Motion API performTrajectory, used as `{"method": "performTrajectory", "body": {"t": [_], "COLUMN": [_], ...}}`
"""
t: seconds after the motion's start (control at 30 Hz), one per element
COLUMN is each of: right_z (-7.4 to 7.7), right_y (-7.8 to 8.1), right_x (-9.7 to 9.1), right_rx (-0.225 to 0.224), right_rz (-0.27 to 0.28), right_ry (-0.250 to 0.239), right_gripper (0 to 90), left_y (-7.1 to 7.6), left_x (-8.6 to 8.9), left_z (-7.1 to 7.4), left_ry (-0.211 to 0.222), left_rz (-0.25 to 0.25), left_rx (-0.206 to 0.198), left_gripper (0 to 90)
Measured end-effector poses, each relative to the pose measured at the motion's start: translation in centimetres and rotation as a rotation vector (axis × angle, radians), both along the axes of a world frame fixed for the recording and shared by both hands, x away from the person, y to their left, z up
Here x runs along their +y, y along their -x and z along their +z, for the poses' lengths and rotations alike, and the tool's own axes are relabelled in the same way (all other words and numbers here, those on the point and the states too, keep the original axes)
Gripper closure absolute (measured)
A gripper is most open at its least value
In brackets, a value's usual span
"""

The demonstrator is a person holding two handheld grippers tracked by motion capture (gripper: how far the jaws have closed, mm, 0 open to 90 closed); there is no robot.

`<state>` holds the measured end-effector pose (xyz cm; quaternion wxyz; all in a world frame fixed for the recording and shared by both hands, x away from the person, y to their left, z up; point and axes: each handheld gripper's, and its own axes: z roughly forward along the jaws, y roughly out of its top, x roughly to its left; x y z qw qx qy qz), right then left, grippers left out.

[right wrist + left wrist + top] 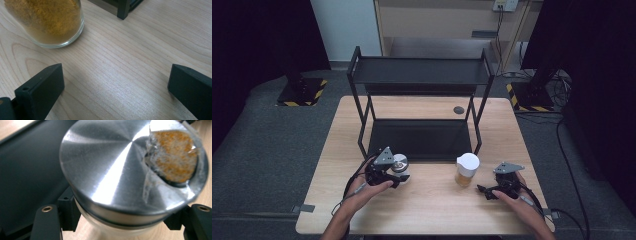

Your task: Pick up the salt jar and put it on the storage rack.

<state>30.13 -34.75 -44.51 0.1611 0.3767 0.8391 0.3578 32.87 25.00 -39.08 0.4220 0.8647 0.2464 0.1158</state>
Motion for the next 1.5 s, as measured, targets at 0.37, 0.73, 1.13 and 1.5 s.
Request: {"method": "performTrajectory", "body": {"t": [0.37,0.73,1.13,1.5], "right_z": [0.0,0.0,0.0,0.0], "right_y": [0.0,0.0,0.0,-0.1], "right_x": [0.0,0.0,-0.1,-0.1], "right_rx": [0.0,0.0,0.001,0.001], "right_rz": [0.002,0.002,0.003,0.007], "right_ry": [0.0,0.0,0.0,0.0], "right_gripper": [1.6,1.6,1.6,1.5], "left_y": [-2.1,-3.2,-4.6,-5.6], "left_x": [-0.3,0.7,1.5,2.1], "left_z": [1.7,3.2,6.3,9.9], "left_ry": [-0.009,-0.005,-0.016,-0.017], "left_rz": [0.002,0.029,0.026,0.007], "left_rx": [-0.012,-0.015,-0.04,-0.058], "left_gripper": [29.5,29.5,29.5,29.5]}}
